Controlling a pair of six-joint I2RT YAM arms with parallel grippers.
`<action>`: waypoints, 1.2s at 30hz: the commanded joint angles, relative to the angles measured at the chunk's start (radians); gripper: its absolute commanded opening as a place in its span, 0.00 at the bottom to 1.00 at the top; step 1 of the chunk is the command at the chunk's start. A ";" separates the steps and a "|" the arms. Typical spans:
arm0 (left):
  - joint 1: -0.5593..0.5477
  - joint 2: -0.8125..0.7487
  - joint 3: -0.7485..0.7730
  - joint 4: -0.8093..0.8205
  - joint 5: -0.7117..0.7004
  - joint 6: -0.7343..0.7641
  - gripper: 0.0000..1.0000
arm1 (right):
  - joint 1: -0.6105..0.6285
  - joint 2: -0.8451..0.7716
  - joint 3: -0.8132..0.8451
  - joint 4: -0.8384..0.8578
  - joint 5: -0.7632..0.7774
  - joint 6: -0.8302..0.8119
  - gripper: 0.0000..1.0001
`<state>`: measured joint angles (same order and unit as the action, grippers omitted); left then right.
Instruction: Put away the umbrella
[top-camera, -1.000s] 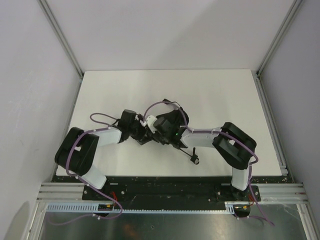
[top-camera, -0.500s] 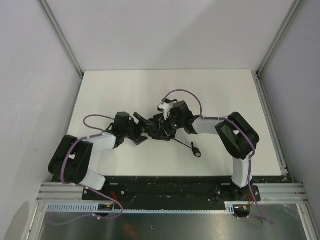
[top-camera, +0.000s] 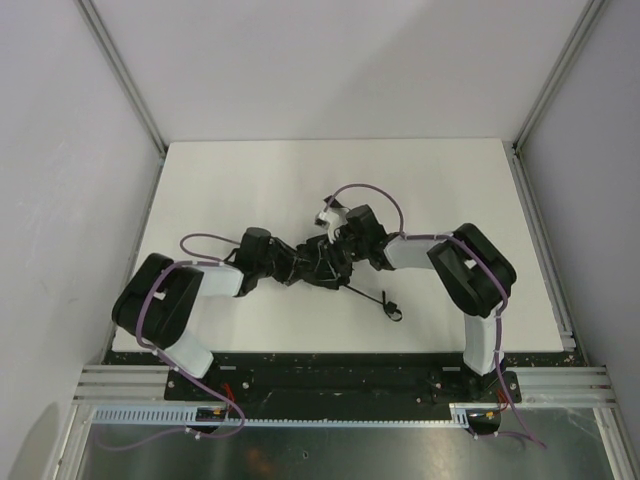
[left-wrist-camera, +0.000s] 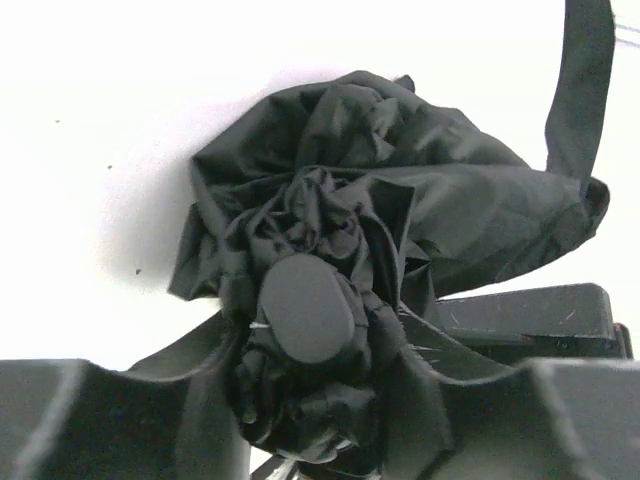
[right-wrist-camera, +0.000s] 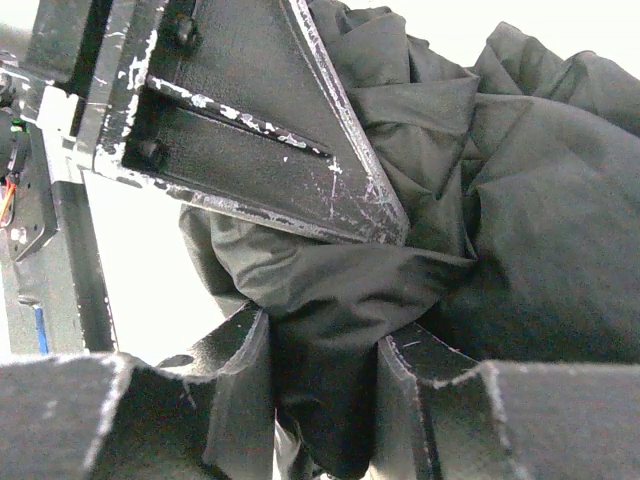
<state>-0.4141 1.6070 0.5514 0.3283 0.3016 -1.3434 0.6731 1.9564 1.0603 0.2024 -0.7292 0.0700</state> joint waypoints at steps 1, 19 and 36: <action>-0.012 0.038 -0.029 -0.048 -0.097 0.038 0.31 | 0.037 0.017 -0.023 -0.188 0.018 0.009 0.04; -0.010 0.002 0.023 -0.269 -0.003 -0.036 0.00 | 0.319 -0.302 0.104 -0.456 0.944 -0.253 0.96; -0.006 -0.015 0.040 -0.363 0.008 -0.077 0.00 | 0.434 -0.020 0.032 -0.173 1.221 -0.274 0.71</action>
<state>-0.4232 1.5959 0.6025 0.1234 0.3408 -1.4261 1.1366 1.8992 1.1015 0.0170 0.4618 -0.2573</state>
